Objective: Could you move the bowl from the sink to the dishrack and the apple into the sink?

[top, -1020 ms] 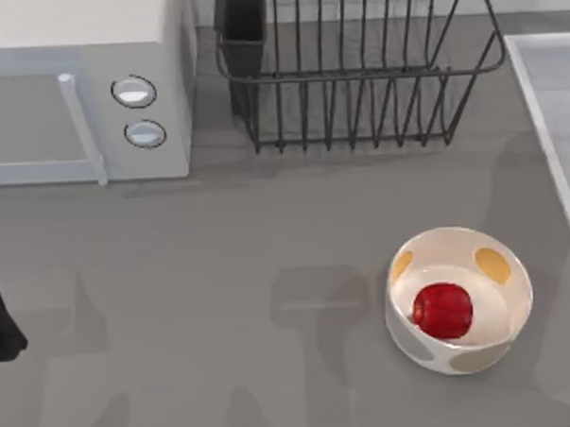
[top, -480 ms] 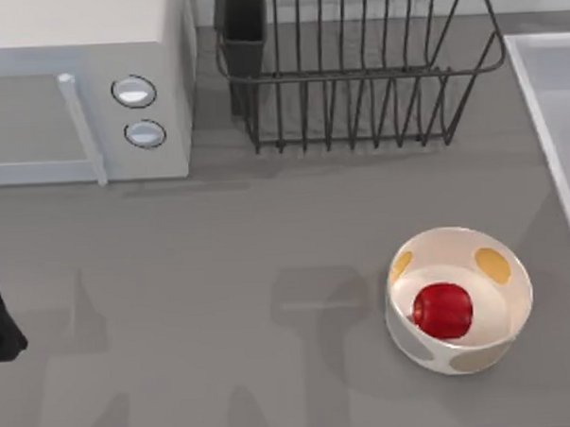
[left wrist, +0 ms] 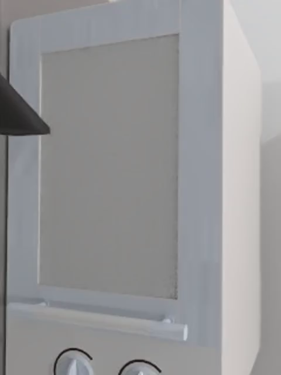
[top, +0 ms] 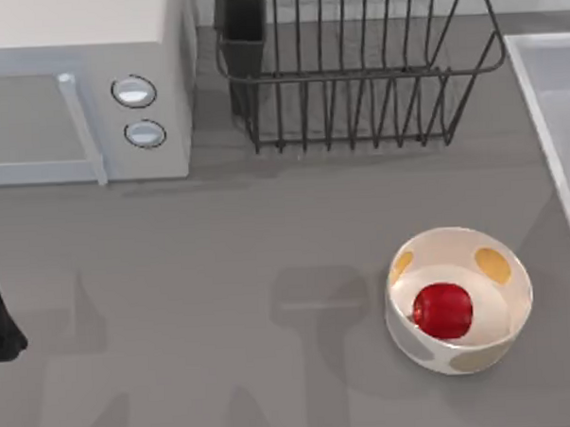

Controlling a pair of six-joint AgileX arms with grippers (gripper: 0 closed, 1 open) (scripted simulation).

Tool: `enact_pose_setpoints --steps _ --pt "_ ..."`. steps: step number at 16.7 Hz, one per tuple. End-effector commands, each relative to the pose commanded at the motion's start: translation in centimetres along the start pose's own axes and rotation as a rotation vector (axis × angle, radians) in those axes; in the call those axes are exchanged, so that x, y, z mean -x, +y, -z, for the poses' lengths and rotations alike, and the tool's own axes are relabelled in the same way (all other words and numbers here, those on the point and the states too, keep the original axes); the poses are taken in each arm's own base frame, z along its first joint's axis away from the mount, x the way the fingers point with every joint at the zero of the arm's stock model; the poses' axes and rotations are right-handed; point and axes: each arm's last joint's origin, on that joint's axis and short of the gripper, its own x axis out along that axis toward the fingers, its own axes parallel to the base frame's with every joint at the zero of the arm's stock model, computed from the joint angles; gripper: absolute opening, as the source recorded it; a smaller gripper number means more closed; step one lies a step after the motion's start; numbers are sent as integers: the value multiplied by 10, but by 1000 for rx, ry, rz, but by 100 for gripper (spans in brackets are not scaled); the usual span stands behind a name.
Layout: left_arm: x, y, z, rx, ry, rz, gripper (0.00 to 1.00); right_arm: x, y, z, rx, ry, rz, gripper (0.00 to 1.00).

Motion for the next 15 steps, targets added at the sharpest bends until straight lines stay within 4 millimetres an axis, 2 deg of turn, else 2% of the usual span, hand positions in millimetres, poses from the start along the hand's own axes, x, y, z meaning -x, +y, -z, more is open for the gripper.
enact_pose_setpoints --steps 9,15 --pt "0 0 0 0 0 0 100 0 0 0 0 0 0 2" --pt "0 0 0 0 0 0 100 0 0 0 0 0 0 0"
